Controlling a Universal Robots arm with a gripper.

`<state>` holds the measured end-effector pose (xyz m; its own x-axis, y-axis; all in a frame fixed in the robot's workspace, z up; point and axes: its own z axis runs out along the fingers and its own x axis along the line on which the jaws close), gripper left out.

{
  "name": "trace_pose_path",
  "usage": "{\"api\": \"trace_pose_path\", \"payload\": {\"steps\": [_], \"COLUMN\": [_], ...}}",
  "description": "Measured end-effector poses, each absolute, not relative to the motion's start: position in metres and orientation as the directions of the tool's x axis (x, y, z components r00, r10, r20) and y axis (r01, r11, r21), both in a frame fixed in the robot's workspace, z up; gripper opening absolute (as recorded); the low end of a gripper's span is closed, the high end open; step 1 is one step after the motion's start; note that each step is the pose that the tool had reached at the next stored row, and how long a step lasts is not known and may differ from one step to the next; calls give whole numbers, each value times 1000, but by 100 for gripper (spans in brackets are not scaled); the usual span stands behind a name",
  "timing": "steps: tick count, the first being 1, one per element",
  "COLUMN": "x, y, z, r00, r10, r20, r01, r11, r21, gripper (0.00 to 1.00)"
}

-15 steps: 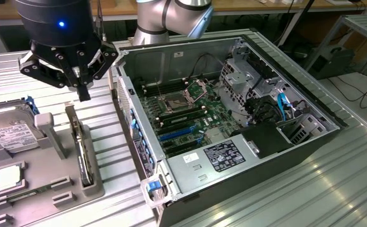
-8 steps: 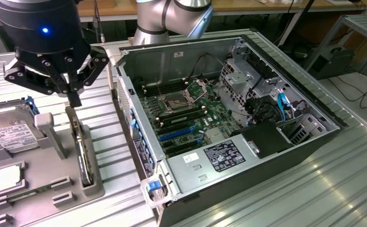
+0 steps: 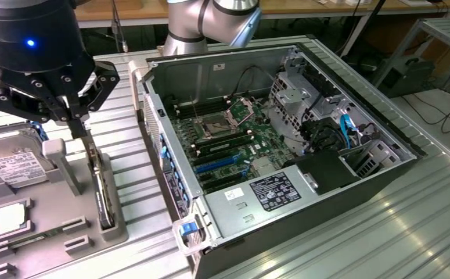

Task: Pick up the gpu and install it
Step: 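Reach for the gpu, then pick up the gpu and move the gpu toward the slot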

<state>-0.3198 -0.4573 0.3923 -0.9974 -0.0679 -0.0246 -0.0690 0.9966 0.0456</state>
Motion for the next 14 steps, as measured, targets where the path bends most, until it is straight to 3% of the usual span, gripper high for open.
{"api": "trace_pose_path", "payload": {"steps": [14], "x": [-320], "y": [-457], "z": [392], "r00": [-997], "r10": [-68], "r20": [-25], "r01": [-69], "r11": [997], "r21": [46], "gripper": [11]}}
